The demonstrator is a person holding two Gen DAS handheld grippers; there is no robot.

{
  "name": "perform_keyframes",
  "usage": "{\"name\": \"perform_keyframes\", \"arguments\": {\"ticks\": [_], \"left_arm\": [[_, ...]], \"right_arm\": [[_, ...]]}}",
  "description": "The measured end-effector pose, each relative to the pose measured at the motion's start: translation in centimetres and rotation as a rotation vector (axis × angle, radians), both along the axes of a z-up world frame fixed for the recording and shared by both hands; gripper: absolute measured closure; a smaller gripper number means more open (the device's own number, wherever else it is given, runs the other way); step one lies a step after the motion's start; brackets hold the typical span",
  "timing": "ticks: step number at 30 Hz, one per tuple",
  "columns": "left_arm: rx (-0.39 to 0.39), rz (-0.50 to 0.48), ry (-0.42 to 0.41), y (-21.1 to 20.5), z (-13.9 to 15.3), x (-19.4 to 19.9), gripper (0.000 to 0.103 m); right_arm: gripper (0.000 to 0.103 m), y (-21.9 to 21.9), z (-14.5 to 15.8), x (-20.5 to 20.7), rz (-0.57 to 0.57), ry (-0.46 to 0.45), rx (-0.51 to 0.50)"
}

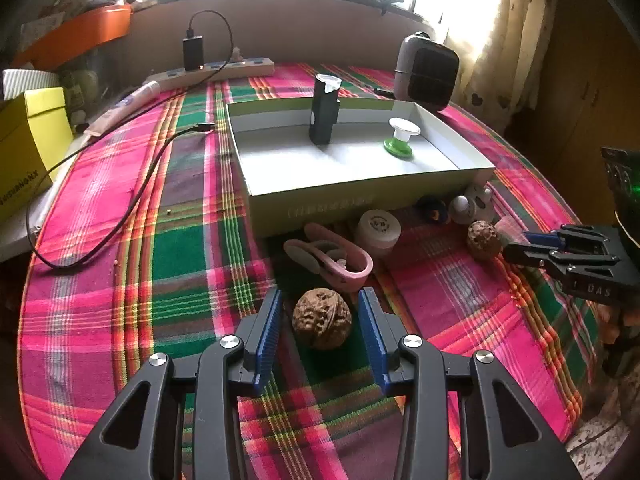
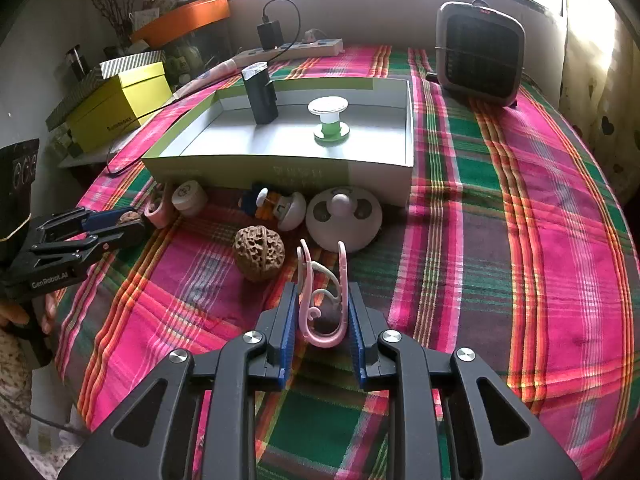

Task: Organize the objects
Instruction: 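Grasp the walnut with the left tool while the right tool holds the pink clip, then carry the walnut and pink clip into the tray and open both tools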

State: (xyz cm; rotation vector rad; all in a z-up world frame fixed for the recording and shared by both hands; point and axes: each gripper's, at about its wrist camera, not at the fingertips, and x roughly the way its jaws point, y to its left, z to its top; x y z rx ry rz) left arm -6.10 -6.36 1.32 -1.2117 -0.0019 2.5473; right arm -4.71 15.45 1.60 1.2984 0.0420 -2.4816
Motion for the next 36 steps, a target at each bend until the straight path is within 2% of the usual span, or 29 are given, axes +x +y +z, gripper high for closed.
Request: {"name": "perform_keyframes", "arguments": {"ticks": [1, 6, 12, 16, 21, 24, 27, 36], "left_arm": [[-0.002, 0.0, 0.001, 0.0, 0.0, 0.0, 0.065], [-0.014, 0.005, 0.005, 0.2, -0.1, 0.0, 0.065], [-0.047, 0.007, 0.021, 0.7, -0.3, 0.2, 0.066], [-0.08, 0.008, 0.027, 1.3, -0.3, 0.1, 0.066], [-0.085, 0.02, 0.029, 1.4, -0.3, 0.1, 0.066], [-0.095, 0.019, 0.032, 1.5, -0.3, 0.2, 0.076], [-0.101, 0.015, 0.034, 1.7, -0.3, 0.3, 0.076], [-0.108, 0.01, 0.036, 1.9, -0.2, 0.4, 0.076]], "right_arm": [[0.077, 0.0, 0.0, 0.0, 0.006, 0.002, -0.001], [0.056, -0.8, -0.1, 0.0, 0.025, 0.019, 0.005], [0.054, -1.9, -0.3, 0.2, 0.029, 0.053, 0.091], [0.055, -1.6, -0.3, 0.1, 0.02, 0.056, 0.094], [0.055, -1.1, -0.3, 0.0, -0.007, 0.056, 0.103], [0.057, -1.1, -0.3, 0.1, -0.014, 0.06, 0.112], [0.067, -0.7, -0.2, 0.1, -0.028, 0.063, 0.111], [0.078, -0.5, -0.2, 0.1, -0.028, 0.066, 0.105]]}}
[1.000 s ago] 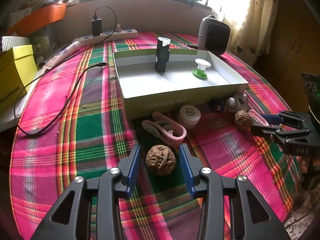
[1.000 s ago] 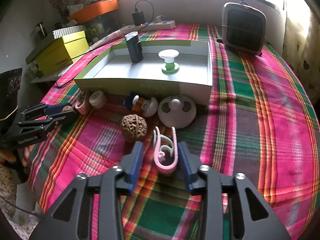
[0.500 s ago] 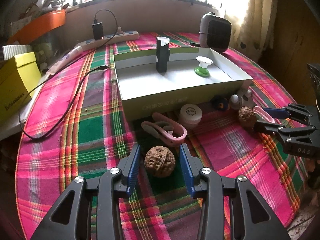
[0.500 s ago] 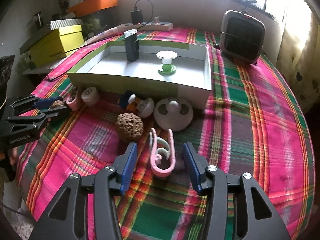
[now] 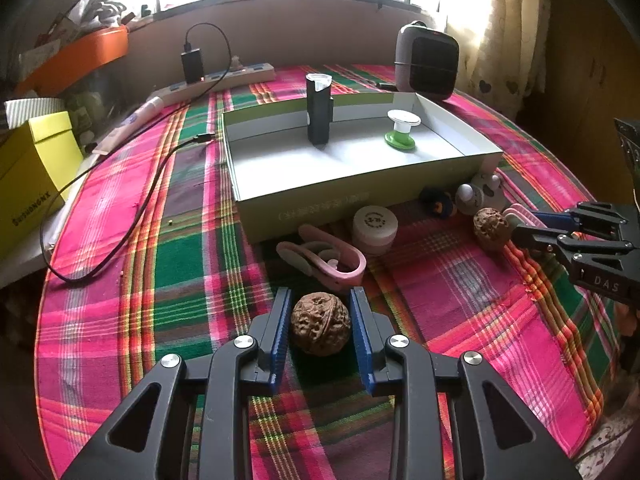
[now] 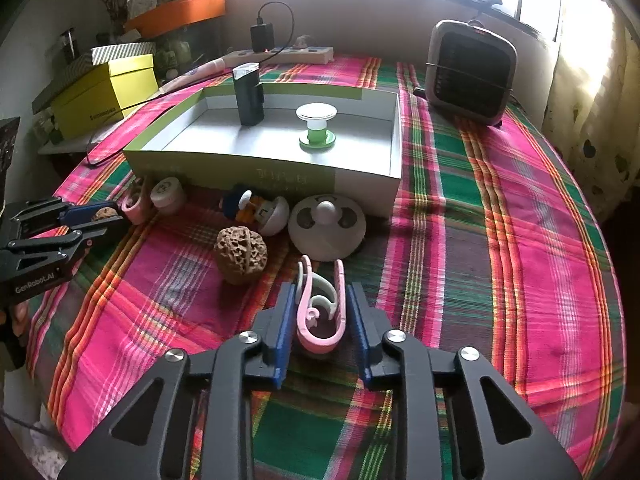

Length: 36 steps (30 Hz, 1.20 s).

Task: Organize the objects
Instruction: 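Carry the walnut and pink clip into the tray and open both tools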

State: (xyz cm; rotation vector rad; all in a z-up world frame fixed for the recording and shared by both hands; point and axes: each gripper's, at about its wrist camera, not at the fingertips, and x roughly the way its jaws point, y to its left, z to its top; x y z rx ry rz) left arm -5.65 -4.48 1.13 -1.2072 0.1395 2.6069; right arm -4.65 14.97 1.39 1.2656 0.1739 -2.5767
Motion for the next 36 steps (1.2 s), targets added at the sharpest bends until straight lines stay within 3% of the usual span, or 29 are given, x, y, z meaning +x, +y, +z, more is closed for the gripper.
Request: {"name": "perform_keyframes", "arguments": {"ticks": [20, 36], "left_arm": [[0.088, -0.014, 0.019, 0.2, 2.6, -0.2, 0.076], [0.121, 0.004, 0.041, 0.2, 4.2, -5.0, 0.076]], "right_arm": [[0.079, 0.0, 2.8, 0.0, 0.032, 0.024, -0.097], [0.079, -1.5, 4.4, -5.6, 0.063, 0.007, -0.151]]}}
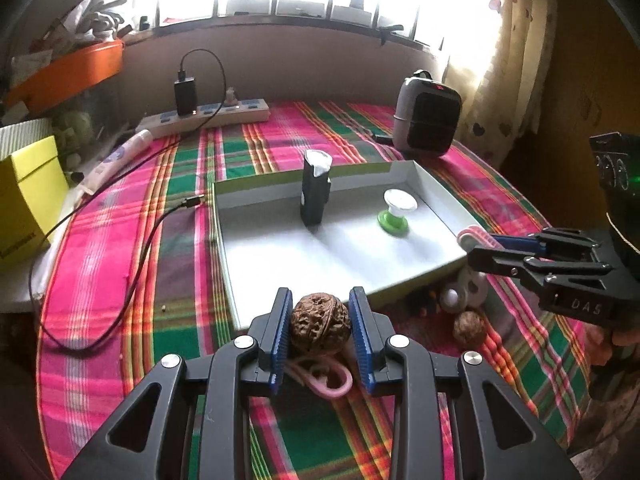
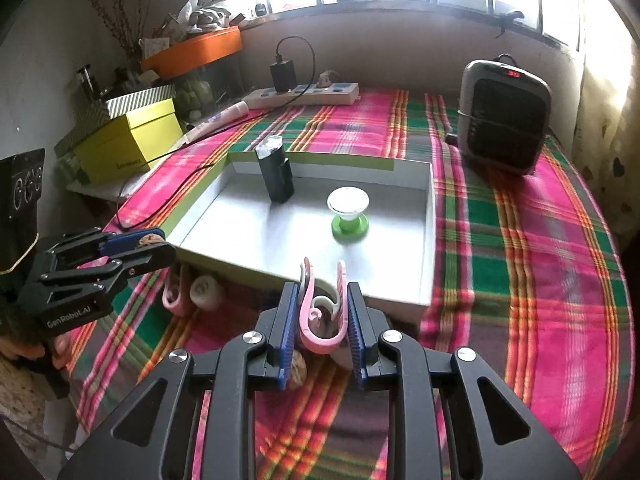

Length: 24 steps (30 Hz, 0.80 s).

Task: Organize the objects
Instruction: 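Carry the walnut and pink clip into the tray and open both tools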

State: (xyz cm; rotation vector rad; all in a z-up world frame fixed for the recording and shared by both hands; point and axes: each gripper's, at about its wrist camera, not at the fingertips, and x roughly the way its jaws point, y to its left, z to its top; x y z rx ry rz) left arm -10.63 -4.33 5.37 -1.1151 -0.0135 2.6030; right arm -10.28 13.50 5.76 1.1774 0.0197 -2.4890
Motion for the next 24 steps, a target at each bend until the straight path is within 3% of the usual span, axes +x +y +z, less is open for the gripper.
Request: {"name": "perform_keyframes", "arguments": {"ticks": [24], "left_arm": [[-0.022, 0.012, -0.072, -0.1, -2.3, -8.3, 0.076]], "right_arm": [[0.079, -5.0, -3.4, -9.2, 0.049, -0.118, 0.048]]}}
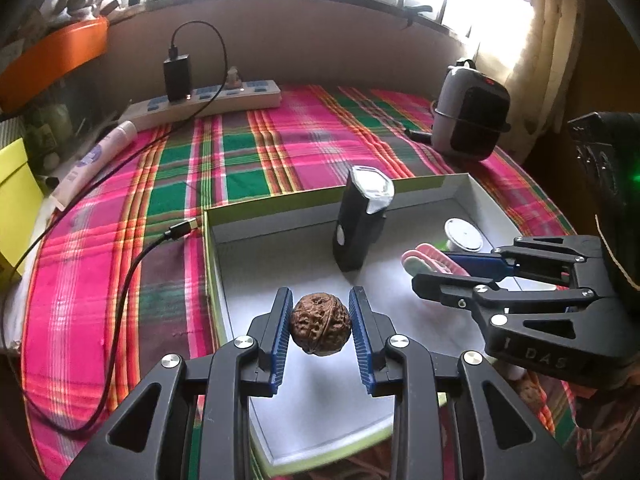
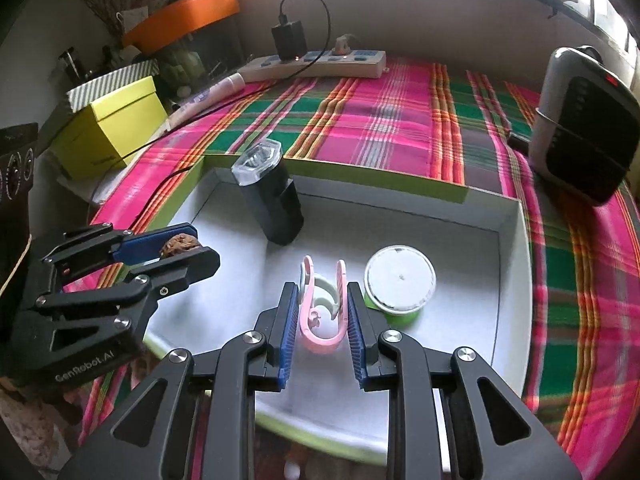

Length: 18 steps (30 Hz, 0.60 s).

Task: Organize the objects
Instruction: 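Carry the walnut and pink clip into the tray and open both tools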

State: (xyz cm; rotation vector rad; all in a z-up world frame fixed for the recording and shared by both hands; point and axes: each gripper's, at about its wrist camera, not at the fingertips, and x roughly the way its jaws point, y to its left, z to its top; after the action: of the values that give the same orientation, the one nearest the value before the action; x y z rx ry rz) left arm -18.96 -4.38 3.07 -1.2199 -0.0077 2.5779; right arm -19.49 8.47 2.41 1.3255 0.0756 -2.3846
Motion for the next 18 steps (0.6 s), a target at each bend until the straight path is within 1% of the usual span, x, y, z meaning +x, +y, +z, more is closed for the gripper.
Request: {"name": "perform_keyframes", "arguments": {"ticks": [4, 12, 15, 18], "left_arm": [[-0.012, 0.001, -0.004, 0.0, -0.3, -0.7, 0.076], [-0.012, 0.001, -0.014, 0.0, -0.4, -2.0, 0.076], [-0.025, 0.002, -0.011, 0.2, -0.6, -2.3, 0.076], [-0.055, -0.002, -0.003, 0.5, -0.7, -2.5, 0.076]], "right_arm": [[0.079, -0.4, -0.4, -0.9, -0.006, -0.013, 0.01], [0.079, -0.9, -0.4, -2.1, -0.012, 0.004, 0.029], [0.078, -1.0, -0.4, -2.5, -0.019, 0.02, 0.051], [0.078, -1.2, -0.4, -2.8, -0.02, 0.028, 0.052]]}}
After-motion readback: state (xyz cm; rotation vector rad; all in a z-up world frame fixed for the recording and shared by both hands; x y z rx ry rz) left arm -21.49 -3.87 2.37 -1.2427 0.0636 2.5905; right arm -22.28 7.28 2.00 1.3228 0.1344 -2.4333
